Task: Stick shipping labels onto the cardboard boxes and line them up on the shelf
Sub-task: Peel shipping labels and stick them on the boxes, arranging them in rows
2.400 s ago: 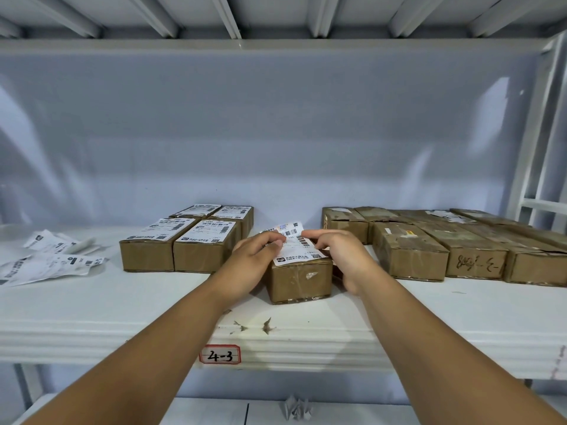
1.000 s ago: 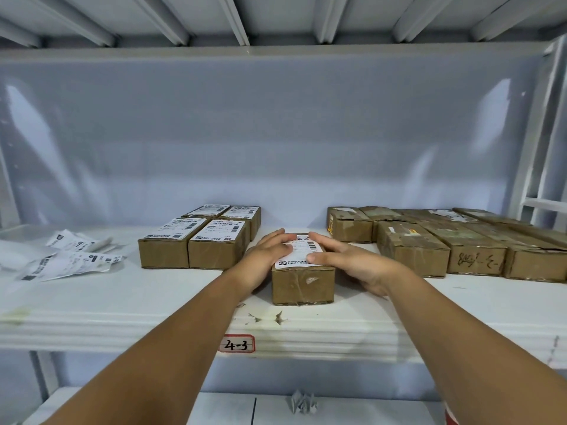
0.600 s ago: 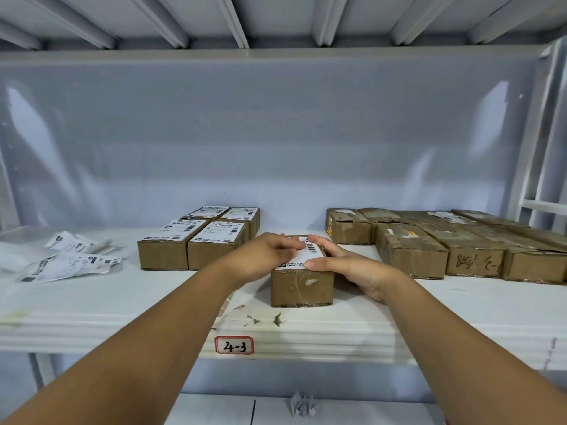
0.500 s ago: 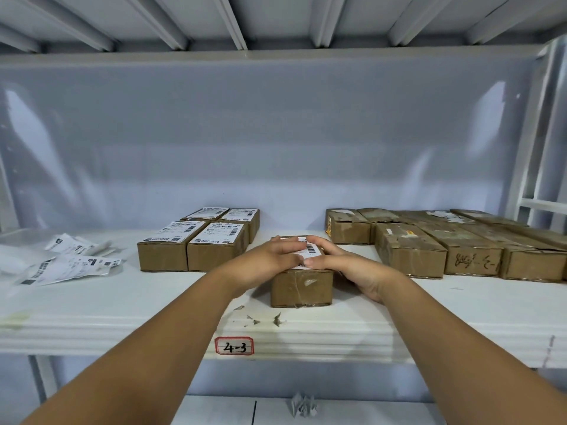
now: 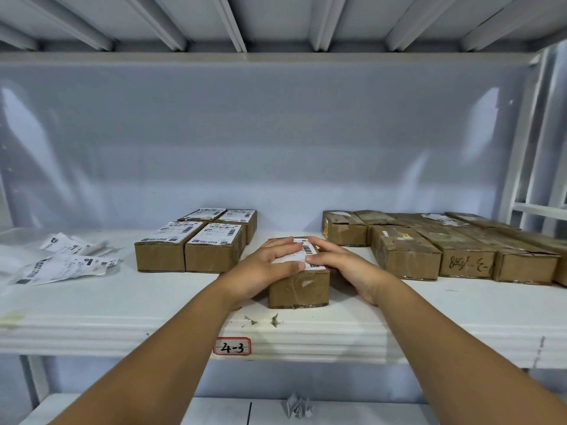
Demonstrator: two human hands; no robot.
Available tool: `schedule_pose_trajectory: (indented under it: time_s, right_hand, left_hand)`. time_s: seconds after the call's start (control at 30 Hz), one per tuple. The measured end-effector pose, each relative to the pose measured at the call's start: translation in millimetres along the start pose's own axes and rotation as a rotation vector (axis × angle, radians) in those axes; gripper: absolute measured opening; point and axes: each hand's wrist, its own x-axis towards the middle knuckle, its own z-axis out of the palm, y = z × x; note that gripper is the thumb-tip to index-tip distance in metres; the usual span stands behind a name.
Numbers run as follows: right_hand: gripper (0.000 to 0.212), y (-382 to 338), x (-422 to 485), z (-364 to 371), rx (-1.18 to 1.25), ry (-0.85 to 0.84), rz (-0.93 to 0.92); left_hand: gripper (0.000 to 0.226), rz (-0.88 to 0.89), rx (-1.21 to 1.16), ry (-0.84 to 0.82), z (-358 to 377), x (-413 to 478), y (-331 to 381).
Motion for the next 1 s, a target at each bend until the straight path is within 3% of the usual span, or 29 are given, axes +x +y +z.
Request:
schedule_pose_trajectory:
  time_s: [0.17, 0.33, 0.43, 0.57, 0.63, 0.77, 0.87, 1.0]
  right_hand:
    - [0.035, -7.4, 9.8, 4.8, 0.024, 0.019, 0.057]
    - [0.046, -8.4, 13.1, 18.2, 0.07, 0.071, 0.049]
    - [0.058, -2.6, 10.3, 18.3, 0.112, 0.167, 0.002]
    - [0.043, -1.6, 4.0, 18.5, 0.007, 0.276, -0.116]
    - [0.038, -2.3, -1.3, 20.8, -0.015, 0.256, -0.166]
    - [0.047, -3.8, -7.3, 23.7, -0.12, 0.183, -0.152]
    - [0.048, 0.4, -1.4, 25.0, -0.194, 0.272, -0.164]
    - [0.047, 2.0, 12.2, 23.6, -0.362, 0.368, -0.17]
  left_hand:
    - [0.045, 0.024, -0.048, 0.052, 4.8, -2.1, -0.3]
    - [0.083, -0.086, -0.258, 0.127, 4.5, -4.2, -3.0]
    - [0.084, -0.102, -0.299, 0.168, 4.5, -4.2, -2.4]
    - [0.092, -0.12, -0.075, 0.364, 6.5, -5.5, 0.7]
    - [0.084, -0.108, -0.03, 0.452, 6.4, -8.3, 3.4]
    - [0.07, -0.093, 0.003, 0.379, 8.2, -10.3, 4.7]
    - [0.057, -0.077, 0.108, 0.398, 9.4, -6.7, 1.4]
    - [0.04, 0.053, 0.602, 0.414, 6.3, 4.2, -1.3]
